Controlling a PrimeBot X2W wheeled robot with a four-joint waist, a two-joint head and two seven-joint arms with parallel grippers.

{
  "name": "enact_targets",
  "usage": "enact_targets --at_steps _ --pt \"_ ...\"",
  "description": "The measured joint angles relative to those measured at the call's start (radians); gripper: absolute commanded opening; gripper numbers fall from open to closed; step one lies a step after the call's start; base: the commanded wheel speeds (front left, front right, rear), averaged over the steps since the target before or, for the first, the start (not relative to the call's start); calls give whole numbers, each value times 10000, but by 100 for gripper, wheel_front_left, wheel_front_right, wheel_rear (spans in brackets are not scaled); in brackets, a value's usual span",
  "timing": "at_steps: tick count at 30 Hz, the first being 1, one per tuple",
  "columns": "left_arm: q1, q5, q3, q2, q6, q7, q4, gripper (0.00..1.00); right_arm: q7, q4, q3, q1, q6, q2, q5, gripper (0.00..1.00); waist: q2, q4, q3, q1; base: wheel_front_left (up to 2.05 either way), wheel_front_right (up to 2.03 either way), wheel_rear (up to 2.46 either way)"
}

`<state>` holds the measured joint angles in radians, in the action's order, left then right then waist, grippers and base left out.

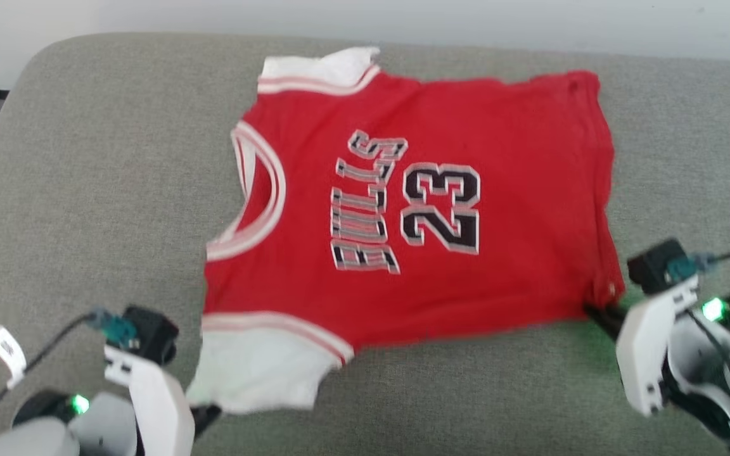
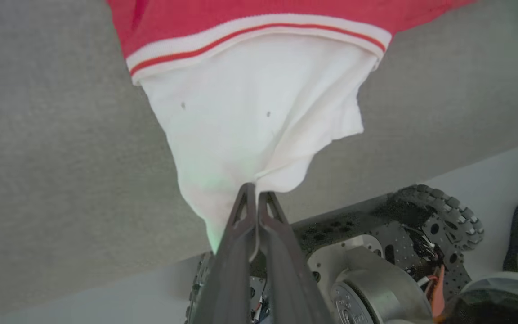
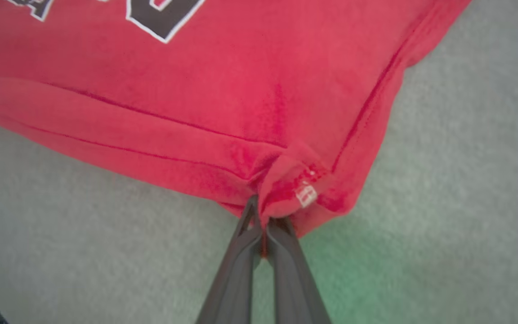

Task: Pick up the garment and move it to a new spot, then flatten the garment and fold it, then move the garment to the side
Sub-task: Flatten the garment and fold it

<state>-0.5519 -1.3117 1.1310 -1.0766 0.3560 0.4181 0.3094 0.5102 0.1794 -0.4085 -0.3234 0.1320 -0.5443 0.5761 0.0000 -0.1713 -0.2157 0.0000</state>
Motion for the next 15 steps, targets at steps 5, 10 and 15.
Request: enact_targets --at_steps 5,10,15 --pt "722 -316 284 -274 514 4 771 0 840 -1290 261 1501 0 -635 504 0 0 88 101 -1 0 0 0" --pt "889 -437 228 -477 786 -61 1177 0 1020 -2196 773 2529 0 -819 909 0 0 146 98 0 0 0 0" --pt "211 -29 -341 -1095 918 -192 1609 0 1112 -3033 1444 2718 0 -688 989 0 0 267 40 0 0 0 0"
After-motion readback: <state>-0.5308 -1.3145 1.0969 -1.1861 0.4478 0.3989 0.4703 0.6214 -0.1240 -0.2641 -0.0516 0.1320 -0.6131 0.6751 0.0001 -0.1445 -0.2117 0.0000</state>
